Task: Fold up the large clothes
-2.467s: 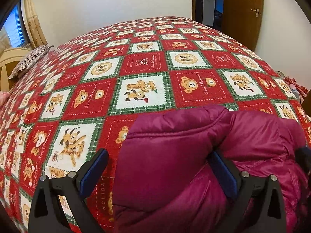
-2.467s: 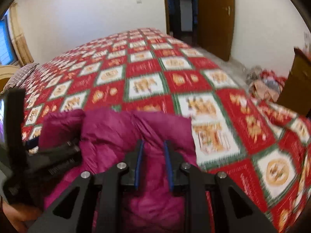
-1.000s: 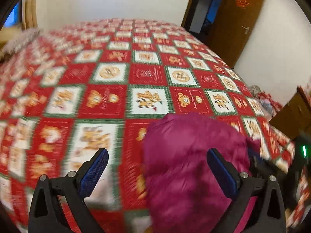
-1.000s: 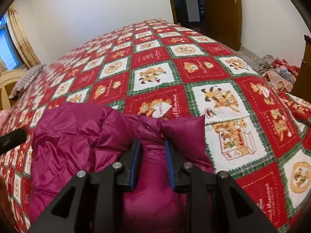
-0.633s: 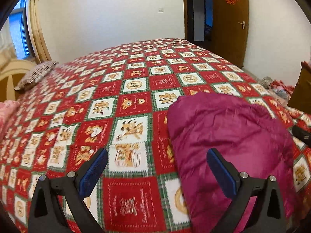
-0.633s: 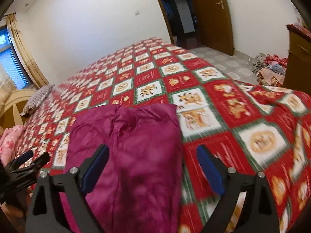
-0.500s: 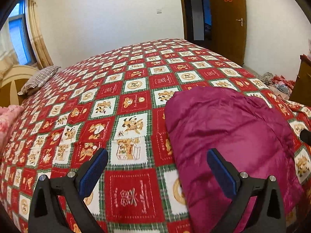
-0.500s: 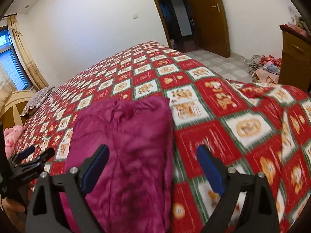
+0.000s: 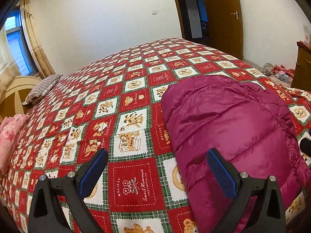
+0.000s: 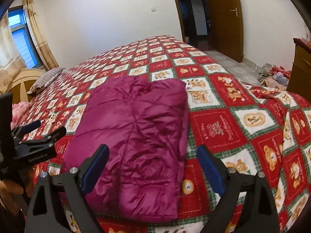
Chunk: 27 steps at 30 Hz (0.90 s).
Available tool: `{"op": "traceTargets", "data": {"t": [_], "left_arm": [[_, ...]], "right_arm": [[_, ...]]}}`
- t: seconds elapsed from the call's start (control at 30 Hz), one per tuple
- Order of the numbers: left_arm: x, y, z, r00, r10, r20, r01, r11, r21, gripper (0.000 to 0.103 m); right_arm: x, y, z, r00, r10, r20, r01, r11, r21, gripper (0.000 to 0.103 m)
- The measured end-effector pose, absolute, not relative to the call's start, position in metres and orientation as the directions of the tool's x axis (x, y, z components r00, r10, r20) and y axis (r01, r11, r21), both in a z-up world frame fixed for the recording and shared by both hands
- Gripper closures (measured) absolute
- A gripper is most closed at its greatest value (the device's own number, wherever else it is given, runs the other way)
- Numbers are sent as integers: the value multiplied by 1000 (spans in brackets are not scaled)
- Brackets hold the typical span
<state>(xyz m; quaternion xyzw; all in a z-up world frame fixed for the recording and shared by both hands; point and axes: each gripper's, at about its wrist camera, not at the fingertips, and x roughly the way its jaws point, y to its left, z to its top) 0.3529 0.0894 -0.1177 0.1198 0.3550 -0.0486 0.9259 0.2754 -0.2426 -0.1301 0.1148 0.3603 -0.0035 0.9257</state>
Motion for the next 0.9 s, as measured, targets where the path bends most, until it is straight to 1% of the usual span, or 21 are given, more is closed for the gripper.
{"op": "traceTargets", "data": {"t": [0.07, 0.1, 0.13, 0.2, 0.23, 0.3, 0.37, 0.4, 0.47, 0.53, 0.63, 0.7, 0.8, 0.9], "left_arm": [[355, 93, -119, 731, -29, -682, 184, 971, 156, 1], [356, 97, -120, 717, -64, -694, 193, 975, 109, 1], [357, 102, -120, 703, -101, -704, 197, 979, 57, 1], [367, 116, -122, 660, -204, -723, 196, 976, -96, 1], [372, 120, -123, 644, -241, -726, 190, 970, -152, 1], [386, 127, -124, 613, -319, -723, 170, 947, -274, 1], [399, 130, -126, 598, -395, -697, 141, 908, -394, 1], [403, 129, -128, 597, -418, -685, 132, 893, -431, 1], [415, 123, -137, 576, -458, -677, 101, 862, -497, 1], [423, 112, -145, 556, -480, -679, 97, 848, -521, 1], [431, 90, -159, 527, -445, -724, 119, 882, -455, 1], [433, 79, -167, 498, -440, -747, 146, 892, -428, 1], [433, 85, -173, 493, -453, -743, 150, 885, -440, 1], [440, 88, -184, 454, -475, -754, 149, 874, -462, 1]], "right_arm": [[275, -248, -130, 744, 70, -665, 104, 971, 217, 10], [274, -253, -131, 747, 70, -662, 112, 967, 229, 10], [274, -258, -132, 749, 75, -659, 121, 961, 248, 10], [275, -269, -135, 749, 90, -657, 136, 949, 285, 10], [278, -274, -137, 745, 100, -659, 142, 942, 304, 10], [288, -284, -139, 738, 110, -666, 156, 932, 326, 10], [298, -292, -138, 746, 126, -654, 156, 921, 356, 9], [302, -293, -136, 751, 138, -645, 148, 918, 369, 9], [316, -295, -135, 753, 187, -631, 110, 909, 402, 4], [329, -293, -138, 745, 199, -637, 102, 909, 404, 4], [353, -288, -156, 705, 209, -678, 97, 918, 384, 4], [359, -287, -167, 689, 234, -686, 85, 914, 397, 4], [361, -288, -182, 665, 302, -683, 63, 888, 455, 3], [359, -285, -184, 672, 304, -675, 42, 895, 444, 1]]}}
